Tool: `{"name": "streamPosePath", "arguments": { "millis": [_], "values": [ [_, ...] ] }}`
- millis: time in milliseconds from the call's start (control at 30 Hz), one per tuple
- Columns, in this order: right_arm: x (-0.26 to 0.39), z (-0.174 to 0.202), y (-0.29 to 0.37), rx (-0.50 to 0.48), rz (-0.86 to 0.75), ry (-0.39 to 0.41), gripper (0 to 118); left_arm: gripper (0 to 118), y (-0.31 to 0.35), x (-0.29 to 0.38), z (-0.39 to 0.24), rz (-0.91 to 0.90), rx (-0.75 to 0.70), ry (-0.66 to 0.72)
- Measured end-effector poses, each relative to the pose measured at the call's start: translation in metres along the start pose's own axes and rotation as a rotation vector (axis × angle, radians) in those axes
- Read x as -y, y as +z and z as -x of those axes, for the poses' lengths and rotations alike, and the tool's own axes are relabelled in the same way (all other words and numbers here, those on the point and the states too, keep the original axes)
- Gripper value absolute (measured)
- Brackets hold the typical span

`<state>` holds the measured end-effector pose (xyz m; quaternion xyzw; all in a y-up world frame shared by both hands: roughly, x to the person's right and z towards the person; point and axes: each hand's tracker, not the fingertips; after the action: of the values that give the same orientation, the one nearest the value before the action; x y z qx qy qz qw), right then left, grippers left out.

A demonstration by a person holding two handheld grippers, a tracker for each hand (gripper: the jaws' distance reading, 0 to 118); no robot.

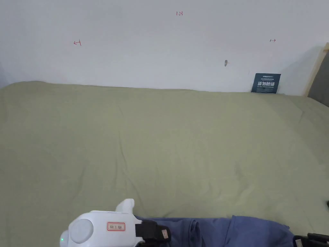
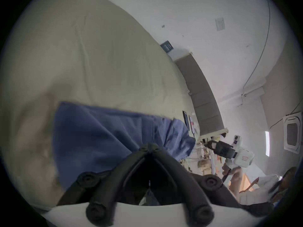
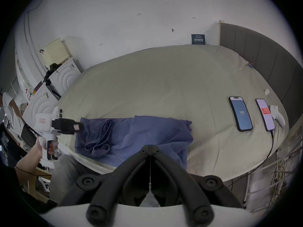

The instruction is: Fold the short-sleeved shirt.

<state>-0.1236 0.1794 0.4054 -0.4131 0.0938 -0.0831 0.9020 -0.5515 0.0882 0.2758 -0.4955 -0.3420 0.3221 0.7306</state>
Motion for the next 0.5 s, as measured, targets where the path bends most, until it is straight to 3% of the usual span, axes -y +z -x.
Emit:
{"name": "streamPosePath", "arguments": {
  "millis": [167, 233, 500],
  "values": [
    [-0.001, 0.01, 0.002, -0.012, -0.002, 0.023, 0, 0, -0.083, 0.027, 0.024, 0.143, -0.107, -0.004],
    [0.0, 0.012, 0.002, -0.014, -0.002, 0.027, 0, 0, -0.085, 0.029, 0.035, 0.011, 0.068, 0.128],
    [0.001, 0.015, -0.011, -0.015, 0.019, 0.038, 0, 0, -0.066, 0.024, 0.006, 0.026, 0.011, 0.109]
  ]
}}
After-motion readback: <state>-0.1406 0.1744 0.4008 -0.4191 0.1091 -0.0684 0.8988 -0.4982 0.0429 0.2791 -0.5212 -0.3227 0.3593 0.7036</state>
